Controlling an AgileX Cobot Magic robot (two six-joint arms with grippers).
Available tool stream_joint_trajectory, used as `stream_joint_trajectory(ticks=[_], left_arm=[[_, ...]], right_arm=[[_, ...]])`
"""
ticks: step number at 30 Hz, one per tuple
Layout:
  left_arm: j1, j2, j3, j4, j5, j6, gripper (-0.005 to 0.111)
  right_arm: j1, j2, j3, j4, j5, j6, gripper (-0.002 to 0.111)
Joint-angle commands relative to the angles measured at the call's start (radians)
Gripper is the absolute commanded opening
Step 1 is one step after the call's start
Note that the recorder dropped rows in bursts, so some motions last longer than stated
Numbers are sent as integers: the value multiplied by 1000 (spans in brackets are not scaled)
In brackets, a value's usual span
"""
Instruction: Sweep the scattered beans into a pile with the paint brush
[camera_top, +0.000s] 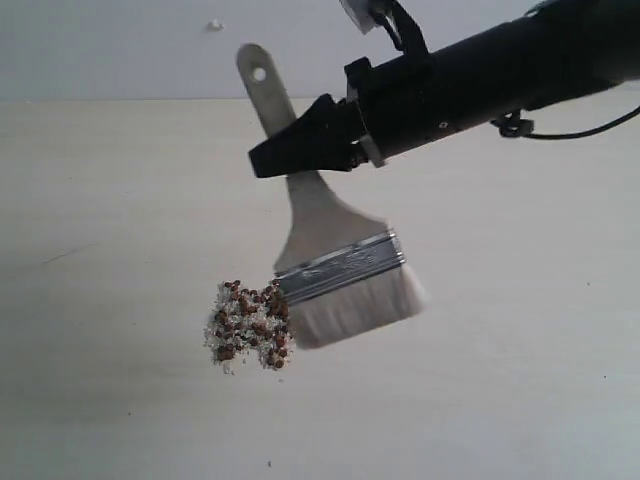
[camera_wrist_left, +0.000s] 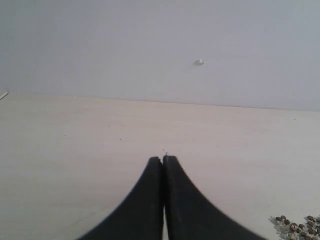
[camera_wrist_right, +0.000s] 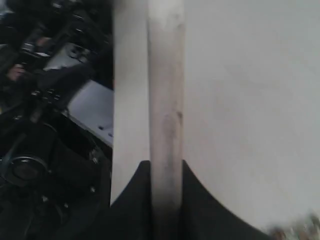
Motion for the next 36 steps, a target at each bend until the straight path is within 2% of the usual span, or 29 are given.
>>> stream_joint_trajectory(ticks=[1, 4, 20, 24, 30, 36], left_arm=[[-7, -5, 0, -8, 1, 1, 0], [-7, -5, 0, -8, 1, 1, 0], [-7, -5, 0, -8, 1, 1, 0], [-7, -5, 0, -8, 1, 1, 0], [-7, -5, 0, -8, 1, 1, 0], [-7, -5, 0, -8, 1, 1, 0]], right_arm=[[64, 20, 117, 273, 56, -488, 0], [109, 51, 145, 273, 56, -663, 0], [206, 289, 68, 273, 56, -663, 0], [207, 315, 56, 273, 56, -663, 0], [202, 394, -62, 273, 56, -663, 0], [156, 455, -100, 273, 56, -663, 0]])
